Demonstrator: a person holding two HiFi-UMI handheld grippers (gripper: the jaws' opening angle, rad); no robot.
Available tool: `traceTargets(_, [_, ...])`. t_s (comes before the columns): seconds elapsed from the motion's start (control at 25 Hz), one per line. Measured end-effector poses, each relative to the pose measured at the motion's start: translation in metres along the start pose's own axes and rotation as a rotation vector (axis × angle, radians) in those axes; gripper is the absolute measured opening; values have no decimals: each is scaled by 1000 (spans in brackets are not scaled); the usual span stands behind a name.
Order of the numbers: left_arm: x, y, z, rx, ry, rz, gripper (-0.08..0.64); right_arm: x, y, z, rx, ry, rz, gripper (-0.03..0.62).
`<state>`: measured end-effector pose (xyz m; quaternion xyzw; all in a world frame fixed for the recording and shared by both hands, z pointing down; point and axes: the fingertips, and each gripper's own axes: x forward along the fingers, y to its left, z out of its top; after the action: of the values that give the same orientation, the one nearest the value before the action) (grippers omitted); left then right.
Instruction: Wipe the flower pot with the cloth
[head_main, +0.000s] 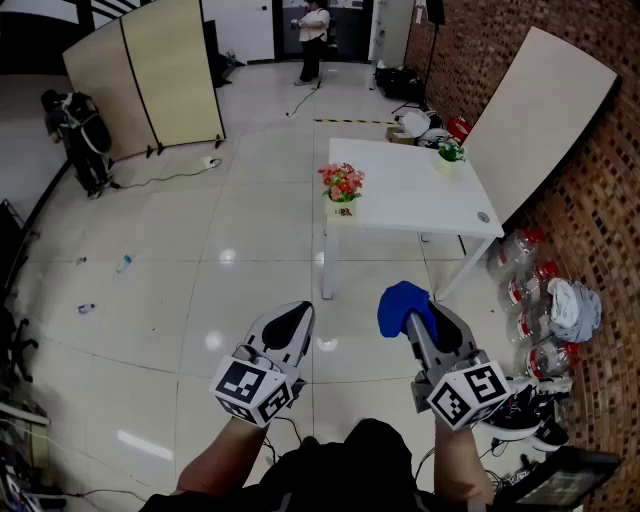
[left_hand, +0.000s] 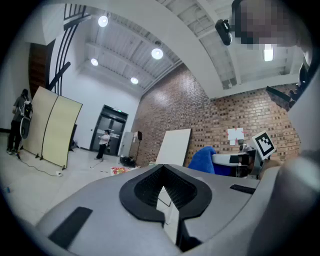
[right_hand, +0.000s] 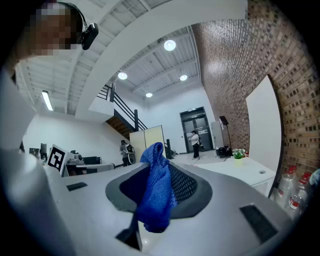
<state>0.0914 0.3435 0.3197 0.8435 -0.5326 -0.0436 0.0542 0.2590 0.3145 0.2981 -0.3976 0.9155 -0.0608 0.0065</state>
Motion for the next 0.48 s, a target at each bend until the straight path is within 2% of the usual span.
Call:
traceTargets(0.32, [67,38,-5,-6,13,33,5,60,-52,-8,23,11,30,97])
traceTargets(0.48, [111,54,1,20,25,56,5,96,-85,-4,38,12,69,97])
